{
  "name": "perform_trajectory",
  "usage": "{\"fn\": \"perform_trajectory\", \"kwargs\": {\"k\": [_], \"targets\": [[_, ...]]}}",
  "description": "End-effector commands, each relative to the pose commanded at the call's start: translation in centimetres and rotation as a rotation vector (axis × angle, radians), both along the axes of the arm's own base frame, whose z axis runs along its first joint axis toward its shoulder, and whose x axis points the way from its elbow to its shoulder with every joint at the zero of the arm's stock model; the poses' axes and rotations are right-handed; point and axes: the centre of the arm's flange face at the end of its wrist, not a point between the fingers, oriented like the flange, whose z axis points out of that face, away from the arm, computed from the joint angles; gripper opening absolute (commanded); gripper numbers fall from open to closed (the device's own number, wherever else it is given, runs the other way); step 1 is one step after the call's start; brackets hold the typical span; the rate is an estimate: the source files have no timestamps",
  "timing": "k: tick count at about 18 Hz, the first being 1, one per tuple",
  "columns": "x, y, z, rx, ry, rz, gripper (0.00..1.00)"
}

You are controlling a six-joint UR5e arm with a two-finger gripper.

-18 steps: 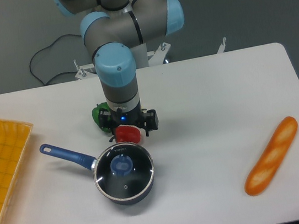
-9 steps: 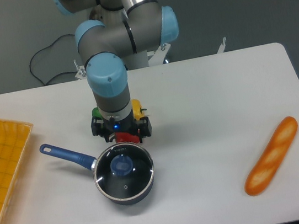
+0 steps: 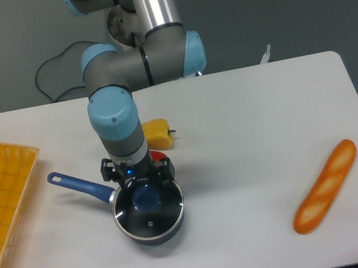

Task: Open the lid
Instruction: 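Lower the gripper over the saucepan onto the blue lid knob, then close the gripper on the blue knob of the glass lid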

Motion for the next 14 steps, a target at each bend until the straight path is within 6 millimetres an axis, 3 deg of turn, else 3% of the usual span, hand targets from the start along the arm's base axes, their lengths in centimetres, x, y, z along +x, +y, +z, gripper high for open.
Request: {"fn": "perform_trajectory", "kwargs": {"k": [14], "targets": [[-0.9,0.4,-1.1,-0.016,0.000,0.000,1.00]]}}
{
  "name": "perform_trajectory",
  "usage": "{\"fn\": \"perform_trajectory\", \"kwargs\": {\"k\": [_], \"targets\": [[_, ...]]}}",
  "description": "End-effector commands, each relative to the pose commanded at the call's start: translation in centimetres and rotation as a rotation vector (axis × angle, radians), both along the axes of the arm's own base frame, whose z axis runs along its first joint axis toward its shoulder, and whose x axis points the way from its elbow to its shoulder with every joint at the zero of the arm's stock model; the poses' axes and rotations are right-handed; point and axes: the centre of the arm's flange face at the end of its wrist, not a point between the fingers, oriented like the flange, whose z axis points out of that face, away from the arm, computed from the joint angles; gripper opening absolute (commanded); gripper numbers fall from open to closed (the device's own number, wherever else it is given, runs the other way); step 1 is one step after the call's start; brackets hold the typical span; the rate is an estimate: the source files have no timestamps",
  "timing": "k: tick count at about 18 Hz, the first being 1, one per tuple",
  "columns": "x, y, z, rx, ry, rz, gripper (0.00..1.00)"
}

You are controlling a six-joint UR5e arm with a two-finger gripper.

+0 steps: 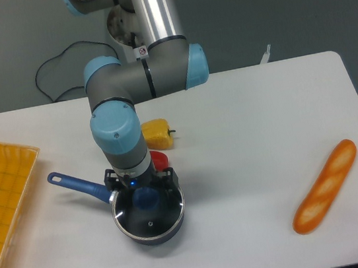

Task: Open the lid
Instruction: 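Close the gripper on the blue knob of the glass lid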

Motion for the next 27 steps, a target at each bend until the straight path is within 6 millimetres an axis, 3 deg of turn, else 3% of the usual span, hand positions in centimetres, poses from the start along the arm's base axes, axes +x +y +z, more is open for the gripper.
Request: {"fn": "perform_trajectory", "kwargs": {"k": [11,27], "targets": [[-0.4,0.5,-1.4,-0.002,-0.003,0.000,0.99],[-0.5,0.7,-1.0,0.011,0.003,-0.002,0.55]]}}
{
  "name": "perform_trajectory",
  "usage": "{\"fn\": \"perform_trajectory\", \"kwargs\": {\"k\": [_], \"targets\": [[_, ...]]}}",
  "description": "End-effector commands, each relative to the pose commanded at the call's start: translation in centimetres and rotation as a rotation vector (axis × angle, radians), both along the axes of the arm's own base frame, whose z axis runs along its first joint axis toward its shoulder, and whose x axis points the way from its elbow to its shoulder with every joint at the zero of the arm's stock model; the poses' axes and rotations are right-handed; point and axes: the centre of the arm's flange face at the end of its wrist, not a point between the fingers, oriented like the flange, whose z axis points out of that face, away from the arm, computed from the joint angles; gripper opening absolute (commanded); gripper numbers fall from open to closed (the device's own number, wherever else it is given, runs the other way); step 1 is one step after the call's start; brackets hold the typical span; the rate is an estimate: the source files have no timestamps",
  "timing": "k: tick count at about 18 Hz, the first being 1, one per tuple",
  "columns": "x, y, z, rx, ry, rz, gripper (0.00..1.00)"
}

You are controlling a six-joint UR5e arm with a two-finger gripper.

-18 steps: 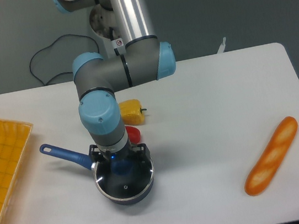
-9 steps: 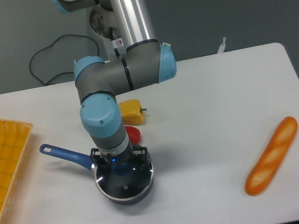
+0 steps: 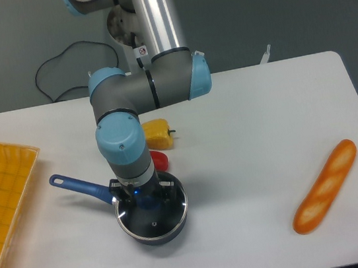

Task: Open the lid
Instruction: 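Close the gripper on the blue knob of the glass lid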

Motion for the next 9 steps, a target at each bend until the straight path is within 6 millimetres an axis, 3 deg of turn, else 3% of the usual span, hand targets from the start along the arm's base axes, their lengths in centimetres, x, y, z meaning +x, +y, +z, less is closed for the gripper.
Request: {"fn": "perform_trajectory", "kwargs": {"k": [5,9], "targets": [[0.2,-0.2,0.6,0.002,0.002,0.000,0.49],[0.4,-1.0,2.4,0.018,0.014,0.002,0.48]]}}
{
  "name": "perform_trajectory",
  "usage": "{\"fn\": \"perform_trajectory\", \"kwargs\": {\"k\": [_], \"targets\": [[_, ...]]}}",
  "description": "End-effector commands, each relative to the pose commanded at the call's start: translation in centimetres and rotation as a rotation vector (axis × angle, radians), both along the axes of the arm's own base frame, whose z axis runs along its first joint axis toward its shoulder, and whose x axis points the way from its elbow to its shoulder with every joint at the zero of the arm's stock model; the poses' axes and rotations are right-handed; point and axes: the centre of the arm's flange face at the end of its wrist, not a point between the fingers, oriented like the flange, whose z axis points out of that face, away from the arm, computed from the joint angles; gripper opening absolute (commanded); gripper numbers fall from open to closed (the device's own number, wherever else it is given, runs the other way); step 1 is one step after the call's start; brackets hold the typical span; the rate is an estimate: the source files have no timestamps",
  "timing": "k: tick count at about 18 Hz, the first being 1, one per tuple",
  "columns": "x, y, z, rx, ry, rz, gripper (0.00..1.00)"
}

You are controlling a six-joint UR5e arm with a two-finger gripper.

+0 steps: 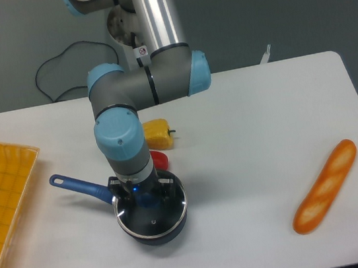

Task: Open the lid
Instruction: 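Close the gripper on the blue knob of the glass lid, then lift the glass lid off the saucepan and move it aside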

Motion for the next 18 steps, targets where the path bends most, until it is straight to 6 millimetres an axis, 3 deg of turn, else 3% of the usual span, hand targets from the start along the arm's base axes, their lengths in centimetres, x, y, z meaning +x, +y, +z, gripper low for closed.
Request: {"fn": "perform_trajectory", "kwargs": {"k": [4,8,11,18], "targets": [[-0.1,-0.5,0.4,-0.016,-0.010,0.002,0.48],[-1.3,-2.1,1.9,-0.020,-0.014,-0.011,0.48],[-2.6,-2.9,1.9,-0.031,-0.021,-0.024,0.48],[-8.2,-7.2,2.3,-0.035,-0.054,-0.085,0.48]]}}
